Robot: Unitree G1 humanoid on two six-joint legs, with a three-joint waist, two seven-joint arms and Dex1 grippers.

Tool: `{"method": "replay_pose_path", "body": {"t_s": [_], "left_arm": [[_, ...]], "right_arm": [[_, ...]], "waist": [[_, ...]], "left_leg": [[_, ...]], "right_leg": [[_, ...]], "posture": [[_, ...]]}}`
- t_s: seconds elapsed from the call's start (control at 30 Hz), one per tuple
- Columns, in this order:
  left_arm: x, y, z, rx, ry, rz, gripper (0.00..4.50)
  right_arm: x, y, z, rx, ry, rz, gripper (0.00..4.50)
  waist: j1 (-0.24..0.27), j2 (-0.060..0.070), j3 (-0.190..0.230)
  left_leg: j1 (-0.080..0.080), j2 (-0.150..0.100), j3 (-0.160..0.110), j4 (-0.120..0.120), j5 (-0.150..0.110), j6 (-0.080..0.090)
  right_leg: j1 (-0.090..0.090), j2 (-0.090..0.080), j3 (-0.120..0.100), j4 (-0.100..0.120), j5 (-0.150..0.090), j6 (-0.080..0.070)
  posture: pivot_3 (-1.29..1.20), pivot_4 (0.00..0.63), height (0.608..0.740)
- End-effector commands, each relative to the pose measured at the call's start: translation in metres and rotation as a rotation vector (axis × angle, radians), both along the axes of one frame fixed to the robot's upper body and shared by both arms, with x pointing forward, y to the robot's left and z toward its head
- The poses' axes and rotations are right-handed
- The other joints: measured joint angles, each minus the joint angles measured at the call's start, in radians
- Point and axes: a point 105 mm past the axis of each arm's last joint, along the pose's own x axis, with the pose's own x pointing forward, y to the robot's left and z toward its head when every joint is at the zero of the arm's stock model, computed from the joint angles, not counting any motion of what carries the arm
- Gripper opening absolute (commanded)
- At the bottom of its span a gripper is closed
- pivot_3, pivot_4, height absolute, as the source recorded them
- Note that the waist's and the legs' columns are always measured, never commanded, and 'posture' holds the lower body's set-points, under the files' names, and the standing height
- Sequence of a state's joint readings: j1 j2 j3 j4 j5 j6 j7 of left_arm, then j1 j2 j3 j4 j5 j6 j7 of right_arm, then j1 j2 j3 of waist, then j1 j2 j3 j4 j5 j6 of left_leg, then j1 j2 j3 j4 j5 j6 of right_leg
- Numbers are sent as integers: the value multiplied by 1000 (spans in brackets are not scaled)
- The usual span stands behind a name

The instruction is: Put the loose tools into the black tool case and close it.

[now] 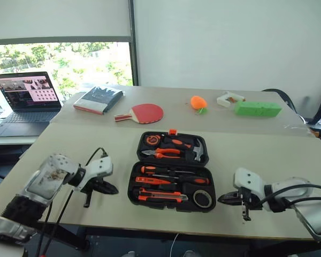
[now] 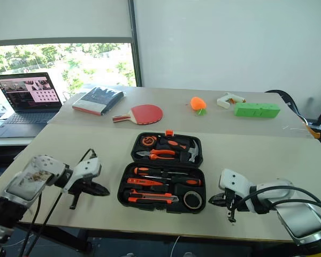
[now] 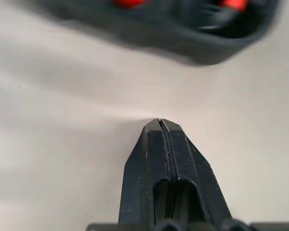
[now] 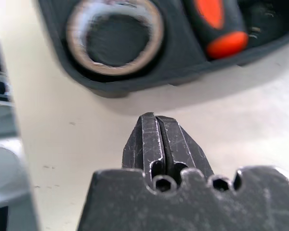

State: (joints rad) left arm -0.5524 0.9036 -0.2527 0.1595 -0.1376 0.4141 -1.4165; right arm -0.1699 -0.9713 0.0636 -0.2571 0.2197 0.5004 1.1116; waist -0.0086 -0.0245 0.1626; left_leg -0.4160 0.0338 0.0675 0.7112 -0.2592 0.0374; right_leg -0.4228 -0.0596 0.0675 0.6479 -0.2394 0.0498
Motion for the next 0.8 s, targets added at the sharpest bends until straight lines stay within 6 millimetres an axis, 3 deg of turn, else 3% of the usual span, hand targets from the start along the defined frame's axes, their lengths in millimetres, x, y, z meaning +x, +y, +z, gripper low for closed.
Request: {"method": "replay_pose_path", "body": {"t_s": [0.03,0.13,0.33,0.53,0.8], "left_arm": [[21,-13,14,-39,-91,13,40],[30,-28,14,-73,-103,7,40],[22,-46,8,-95,-74,-56,40],[7,-50,6,-112,-25,-101,40],[-41,-47,-1,-106,119,-206,40]], "right_arm": [[18,-1,12,-12,-83,-15,0],[29,2,14,-10,-108,-22,0],[36,15,16,25,-127,3,0],[17,31,19,80,-87,106,0],[-15,35,9,66,-20,170,0]], "waist": [[4,0,0],[6,0,0],[3,0,0],[3,0,0],[-4,0,0]], "left_leg": [[0,0,1,0,0,0],[-1,0,3,0,0,0],[-5,0,4,-1,0,0],[-5,0,3,-1,0,0],[-5,1,-2,-1,0,1]], "right_leg": [[0,0,0,0,0,0],[0,0,0,0,0,0],[-4,1,0,0,0,0],[-4,0,0,0,0,0],[-5,0,0,-1,0,0]], "posture": [[0,150,736],[0,150,736],[0,150,736],[0,150,736],[0,150,736]]}}
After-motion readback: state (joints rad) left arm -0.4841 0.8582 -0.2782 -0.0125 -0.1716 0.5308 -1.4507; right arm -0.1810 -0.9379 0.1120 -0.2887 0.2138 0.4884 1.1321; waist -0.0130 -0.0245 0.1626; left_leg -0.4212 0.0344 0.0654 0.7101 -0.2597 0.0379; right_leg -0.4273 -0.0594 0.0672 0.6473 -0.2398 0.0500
